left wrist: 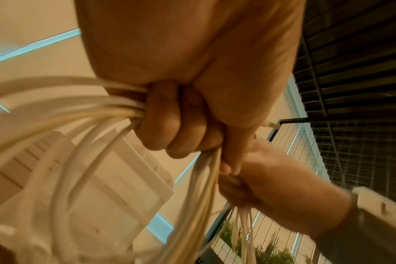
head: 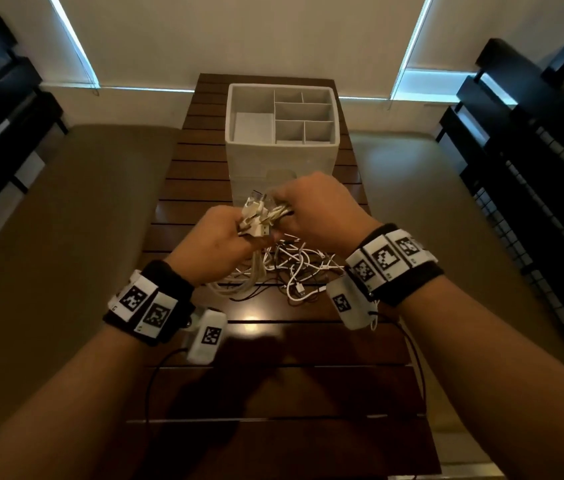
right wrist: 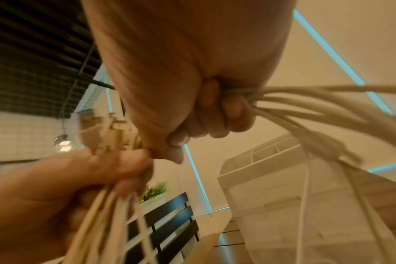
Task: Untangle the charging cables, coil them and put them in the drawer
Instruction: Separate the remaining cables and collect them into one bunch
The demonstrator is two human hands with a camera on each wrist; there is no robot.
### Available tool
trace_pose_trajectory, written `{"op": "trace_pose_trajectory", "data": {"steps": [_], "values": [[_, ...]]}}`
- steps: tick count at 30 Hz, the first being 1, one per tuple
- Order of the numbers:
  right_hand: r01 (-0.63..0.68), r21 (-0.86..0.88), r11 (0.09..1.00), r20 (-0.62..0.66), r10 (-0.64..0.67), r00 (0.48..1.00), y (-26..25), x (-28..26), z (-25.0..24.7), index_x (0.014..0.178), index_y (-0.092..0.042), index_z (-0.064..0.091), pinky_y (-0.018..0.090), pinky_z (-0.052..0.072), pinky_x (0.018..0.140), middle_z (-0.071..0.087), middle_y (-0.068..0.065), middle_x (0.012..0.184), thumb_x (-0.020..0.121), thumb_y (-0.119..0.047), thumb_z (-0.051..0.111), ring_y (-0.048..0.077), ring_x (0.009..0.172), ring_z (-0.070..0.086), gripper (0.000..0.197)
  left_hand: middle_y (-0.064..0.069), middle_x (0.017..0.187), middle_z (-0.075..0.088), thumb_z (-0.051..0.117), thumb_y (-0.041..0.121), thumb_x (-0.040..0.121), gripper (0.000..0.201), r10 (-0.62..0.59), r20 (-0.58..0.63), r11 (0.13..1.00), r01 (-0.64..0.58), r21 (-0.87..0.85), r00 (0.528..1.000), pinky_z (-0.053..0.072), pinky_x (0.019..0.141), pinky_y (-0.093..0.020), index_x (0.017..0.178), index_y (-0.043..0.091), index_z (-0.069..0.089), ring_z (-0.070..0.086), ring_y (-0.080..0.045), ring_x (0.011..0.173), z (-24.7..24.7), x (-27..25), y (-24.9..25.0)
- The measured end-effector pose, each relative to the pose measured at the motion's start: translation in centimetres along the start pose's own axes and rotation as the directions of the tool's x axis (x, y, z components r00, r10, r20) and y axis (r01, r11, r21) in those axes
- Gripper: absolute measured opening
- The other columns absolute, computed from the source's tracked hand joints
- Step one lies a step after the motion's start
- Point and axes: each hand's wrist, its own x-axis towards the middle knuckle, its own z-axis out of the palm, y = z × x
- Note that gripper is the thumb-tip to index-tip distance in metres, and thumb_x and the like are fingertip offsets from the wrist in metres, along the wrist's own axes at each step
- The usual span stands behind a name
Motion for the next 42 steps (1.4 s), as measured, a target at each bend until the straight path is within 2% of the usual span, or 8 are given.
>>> {"op": "trace_pose_trajectory", "data": {"steps": [6,10,15,20,24,29,36,42], "values": [[-0.179,0.140,0.974,-0.129,0.197,0.972,5.2,-2.2,-0.8,0.096,-0.017,0.078,0.031,0.049,0.062,0.069,0.000,0.073,0.096,-0.032,0.067,0.020,0.069,0.066,0.018,0.019,0.068,0.067,0.067,0.034,0.099,0.025,0.012,-0.090,0.999,-0.008,0.045,0.996,0.042,0.063,-0.008,0.074,0.032,0.069,0.062,0.002,0.064,-3.9,-0.6,0.1],[-0.060,0.247,0.967,-0.395,0.157,0.905,5.3,-2.6,-1.9,0.079,-0.015,0.074,0.028,0.041,0.055,0.063,0.000,0.064,0.092,-0.030,0.070,0.014,0.058,0.056,0.020,0.020,0.066,0.066,0.065,0.035,0.100,0.033,-0.015,-0.094,1.000,0.016,0.019,0.995,0.042,0.063,-0.010,0.067,0.039,0.067,0.060,0.003,0.064,-3.7,-0.6,-0.7],[-0.147,0.082,0.986,-0.149,0.158,0.976,6.3,-2.7,-1.5,0.089,-0.020,0.079,0.034,0.055,0.061,0.063,-0.006,0.064,0.097,-0.041,0.067,0.011,0.058,0.059,0.025,0.012,0.063,0.063,0.064,0.035,0.102,0.033,-0.041,-0.155,0.999,0.037,-0.029,0.987,0.046,0.061,-0.016,0.069,0.037,0.071,0.057,-0.003,0.059,-3.9,-1.0,-1.5],[-0.061,0.321,0.945,-0.460,0.212,0.862,6.7,-3.1,-3.6,0.077,-0.022,0.069,0.014,0.035,0.055,0.053,-0.013,0.060,0.093,-0.041,0.063,-0.001,0.056,0.048,0.026,0.014,0.054,0.054,0.064,0.028,0.102,0.036,-0.069,-0.271,0.992,0.037,-0.124,0.960,0.041,0.052,-0.017,0.067,0.022,0.065,0.047,0.000,0.049,-4.3,-1.4,-2.0],[-0.254,0.142,0.957,-0.165,0.276,0.947,8.3,-3.3,-1.8,0.085,-0.011,0.074,0.030,0.037,0.056,0.057,-0.002,0.065,0.098,-0.046,0.065,0.009,0.060,0.048,0.039,0.015,0.049,0.053,0.064,0.026,0.103,0.042,-0.064,-0.310,0.991,0.023,-0.134,0.949,0.038,0.051,-0.013,0.063,0.032,0.069,0.046,0.002,0.046,-4.9,-1.6,-2.0],[-0.191,0.178,0.965,-0.427,0.251,0.868,7.7,-3.0,-3.1,0.075,-0.027,0.064,0.027,0.029,0.054,0.047,-0.012,0.058,0.091,-0.052,0.055,0.009,0.058,0.044,0.031,0.013,0.055,0.057,0.065,0.032,0.103,0.038,-0.144,-0.306,0.982,0.098,-0.161,0.941,0.045,0.064,-0.031,0.065,0.030,0.069,0.052,-0.004,0.055,-4.4,-1.6,-3.4],[-0.372,0.168,0.913,-0.194,0.401,0.895,9.9,-3.9,0.2,0.083,-0.020,0.074,0.028,0.039,0.054,0.062,-0.003,0.066,0.098,-0.047,0.066,0.013,0.061,0.056,0.032,0.015,0.050,0.052,0.065,0.028,0.103,0.040,-0.197,-0.320,0.962,0.119,-0.248,0.927,0.040,0.057,-0.028,0.064,0.020,0.063,0.047,-0.001,0.047,-3.7,-2.3,-3.5],[-0.745,0.015,0.667,0.153,0.734,0.661,11.5,-5.9,8.8,0.093,-0.012,0.072,0.045,0.055,0.089,0.072,0.009,0.090,0.096,-0.046,0.051,0.034,0.087,0.066,0.040,0.013,0.051,0.050,0.064,0.025,0.103,0.042,-0.184,-0.249,0.957,0.115,-0.266,0.951,0.039,0.051,-0.016,0.062,0.023,0.062,0.044,-0.001,0.048,-1.4,-2.5,-3.6]]}}
